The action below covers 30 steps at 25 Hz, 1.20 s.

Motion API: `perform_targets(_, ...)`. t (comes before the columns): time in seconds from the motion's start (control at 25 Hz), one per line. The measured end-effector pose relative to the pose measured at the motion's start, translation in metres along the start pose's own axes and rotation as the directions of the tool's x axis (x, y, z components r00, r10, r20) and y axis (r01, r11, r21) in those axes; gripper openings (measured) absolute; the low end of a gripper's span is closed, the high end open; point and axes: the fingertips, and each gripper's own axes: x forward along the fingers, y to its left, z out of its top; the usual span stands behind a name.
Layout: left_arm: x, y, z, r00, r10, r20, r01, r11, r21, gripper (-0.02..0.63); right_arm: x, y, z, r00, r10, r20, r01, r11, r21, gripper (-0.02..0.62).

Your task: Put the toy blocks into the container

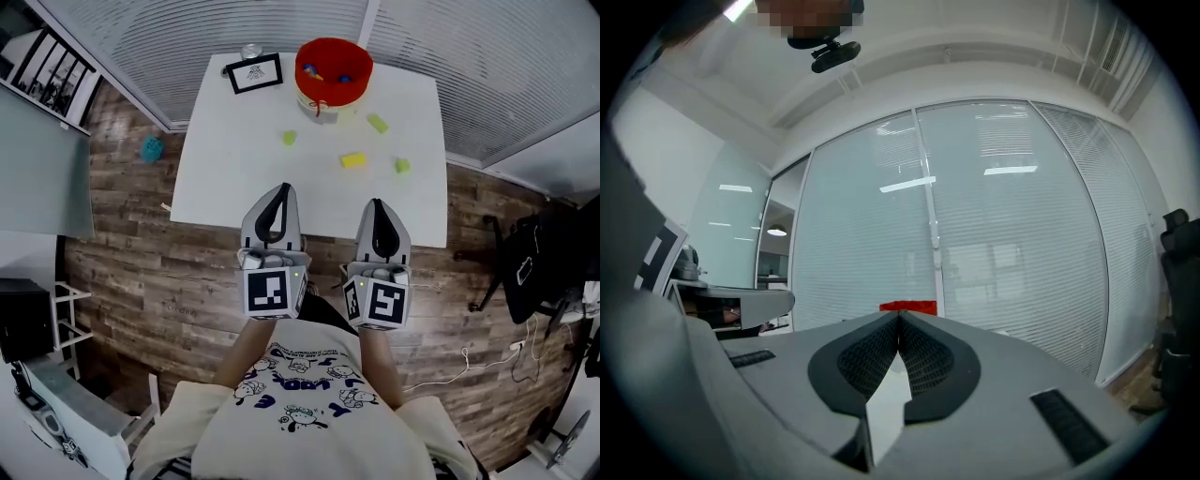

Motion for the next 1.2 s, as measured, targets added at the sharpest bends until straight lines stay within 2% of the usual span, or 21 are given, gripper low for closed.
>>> perform_targets(0.6, 0.063, 0.023, -0.009, 0.998, -0.031, -0.052, 0.031, 0.999, -0.006, 0.026, 0.071, 0.005, -0.011, 0.999, 0.008, -0.034, -0.008, 1.000, -0.004, 0.031)
perform_targets(1.2, 0.114, 0.065, -0.012, 0.998, -0.023, -0.065, 0.022, 0.999, -0.028, 0.027, 0.137, 0.020, -0.018, 0.998, 0.024, -0.062, -0.025, 1.000, -0.012, 0.031)
